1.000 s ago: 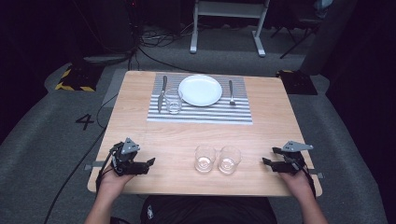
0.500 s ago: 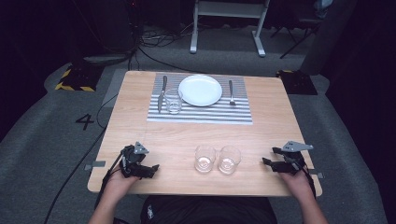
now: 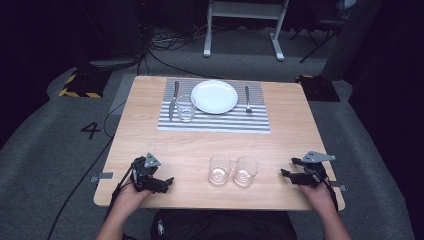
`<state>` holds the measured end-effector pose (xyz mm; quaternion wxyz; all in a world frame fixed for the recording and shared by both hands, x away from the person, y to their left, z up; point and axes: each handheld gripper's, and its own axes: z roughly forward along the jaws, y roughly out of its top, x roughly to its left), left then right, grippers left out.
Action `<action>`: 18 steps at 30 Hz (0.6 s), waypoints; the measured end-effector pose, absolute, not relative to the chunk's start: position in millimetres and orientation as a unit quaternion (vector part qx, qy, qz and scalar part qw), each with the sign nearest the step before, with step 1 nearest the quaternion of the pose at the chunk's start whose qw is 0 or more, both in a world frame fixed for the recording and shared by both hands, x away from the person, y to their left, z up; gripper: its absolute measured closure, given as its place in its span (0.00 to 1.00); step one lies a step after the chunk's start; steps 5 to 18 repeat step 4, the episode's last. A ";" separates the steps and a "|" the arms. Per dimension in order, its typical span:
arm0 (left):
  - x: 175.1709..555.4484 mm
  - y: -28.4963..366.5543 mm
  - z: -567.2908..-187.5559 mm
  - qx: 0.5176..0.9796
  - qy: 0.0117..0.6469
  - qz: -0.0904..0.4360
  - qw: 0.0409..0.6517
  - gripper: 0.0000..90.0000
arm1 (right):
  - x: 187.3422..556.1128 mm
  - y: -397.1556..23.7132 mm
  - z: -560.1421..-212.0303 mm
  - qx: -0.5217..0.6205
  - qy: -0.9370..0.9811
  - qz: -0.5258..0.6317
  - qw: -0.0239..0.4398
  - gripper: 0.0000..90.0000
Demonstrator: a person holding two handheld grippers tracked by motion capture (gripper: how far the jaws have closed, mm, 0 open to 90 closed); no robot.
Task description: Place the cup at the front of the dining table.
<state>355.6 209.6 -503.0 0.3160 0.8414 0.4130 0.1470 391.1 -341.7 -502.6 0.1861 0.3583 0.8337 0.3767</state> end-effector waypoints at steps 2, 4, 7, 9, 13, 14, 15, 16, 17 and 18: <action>355.6 209.6 -503.0 0.841 0.413 0.147 0.316 0.00 | 391.1 -341.7 -502.6 0.358 0.834 0.377 0.186 0.33; 355.6 209.6 -503.0 0.841 0.413 0.147 0.316 0.00 | 391.1 -341.7 -502.6 0.358 0.834 0.377 0.186 0.33; 355.6 209.6 -503.0 0.841 0.413 0.147 0.316 0.00 | 391.1 -341.7 -502.6 0.358 0.834 0.377 0.186 0.33; 355.6 209.6 -503.0 0.841 0.413 0.147 0.316 0.00 | 391.1 -341.7 -502.6 0.358 0.834 0.377 0.186 0.33; 355.6 209.6 -503.0 0.841 0.413 0.147 0.316 0.00 | 391.1 -341.7 -502.6 0.358 0.834 0.377 0.186 0.33; 355.6 209.6 -503.0 0.841 0.413 0.147 0.316 0.00 | 391.1 -341.7 -502.6 0.358 0.834 0.377 0.186 0.33; 355.6 209.6 -503.0 0.841 0.413 0.147 0.316 0.00 | 391.1 -341.7 -502.6 0.358 0.834 0.377 0.186 0.33; 355.6 209.6 -503.0 0.841 0.413 0.147 0.316 0.00 | 391.1 -341.7 -502.6 0.358 0.834 0.377 0.186 0.33; 355.6 209.6 -503.0 0.841 0.413 0.147 0.316 0.00 | 391.1 -341.7 -502.6 0.358 0.834 0.377 0.186 0.33; 355.6 209.6 -503.0 0.841 0.413 0.147 0.316 0.00 | 391.1 -341.7 -502.6 0.358 0.834 0.377 0.186 0.33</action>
